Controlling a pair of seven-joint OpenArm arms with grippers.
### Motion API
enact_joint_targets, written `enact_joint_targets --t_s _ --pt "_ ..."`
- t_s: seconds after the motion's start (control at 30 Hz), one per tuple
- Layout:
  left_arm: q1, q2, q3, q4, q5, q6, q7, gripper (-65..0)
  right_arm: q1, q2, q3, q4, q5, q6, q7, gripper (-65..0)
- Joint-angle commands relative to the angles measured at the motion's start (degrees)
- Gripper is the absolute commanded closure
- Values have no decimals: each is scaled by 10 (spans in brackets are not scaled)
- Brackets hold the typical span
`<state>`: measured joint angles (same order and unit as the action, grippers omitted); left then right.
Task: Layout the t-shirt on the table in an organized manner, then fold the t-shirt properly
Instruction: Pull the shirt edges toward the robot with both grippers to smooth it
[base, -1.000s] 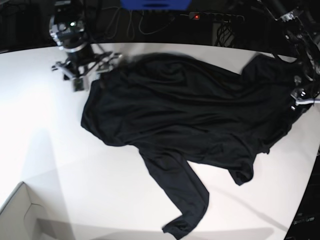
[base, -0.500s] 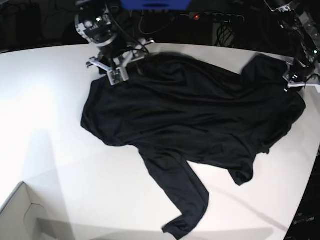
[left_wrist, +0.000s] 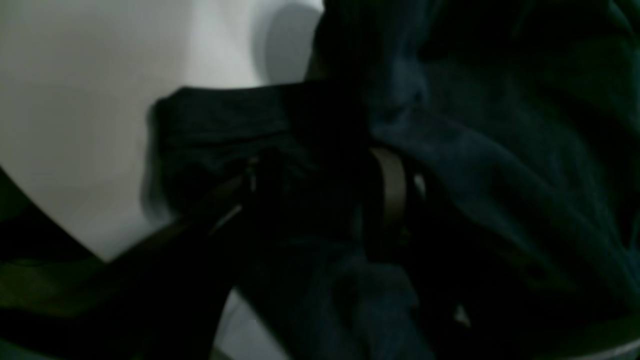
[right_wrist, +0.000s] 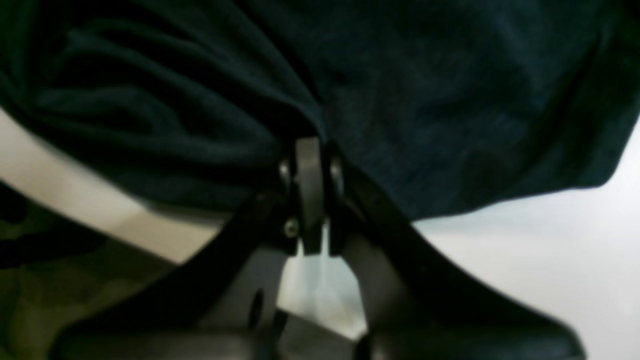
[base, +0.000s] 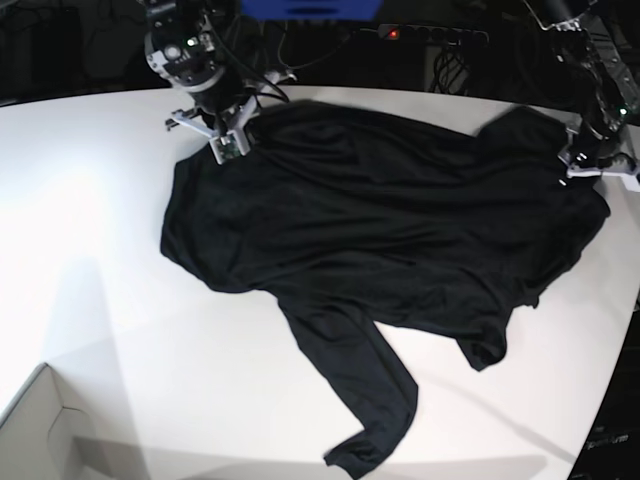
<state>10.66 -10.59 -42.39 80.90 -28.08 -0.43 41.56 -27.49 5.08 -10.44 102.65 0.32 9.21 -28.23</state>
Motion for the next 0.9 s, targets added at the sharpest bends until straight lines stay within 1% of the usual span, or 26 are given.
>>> enact_joint_targets --t_s 0.0,0.07,0.17,0.27,0.37,0.43,0.53,0.77,0.87 --pt "2 -3 8 3 -3 1 22 -263 -7 3 24 11 -3 -1 9 0" --pt "1 -3 22 3 -3 1 22 -263 -10 3 60 11 -1 -1 9 0" --pt "-2 -3 37 6 -3 1 22 -263 -8 6 93 12 -1 1 9 0" --pt "-14 -3 73 16 -4 1 22 -263 4 6 131 17 -1 1 8 0" --pt "-16 0 103 35 -4 1 23 -262 11 6 151 22 -1 1 6 0" --pt "-9 3 111 64 -5 1 28 -262 8 7 161 22 -2 1 6 0" --pt "22 3 110 114 -8 1 27 -262 -4 7 178 20 -2 1 8 0" --pt "59 -3 105 194 -9 1 24 -262 -18 7 201 23 -2 1 8 0" --pt "57 3 81 229 -9 1 28 -262 -21 7 202 39 -2 1 7 0"
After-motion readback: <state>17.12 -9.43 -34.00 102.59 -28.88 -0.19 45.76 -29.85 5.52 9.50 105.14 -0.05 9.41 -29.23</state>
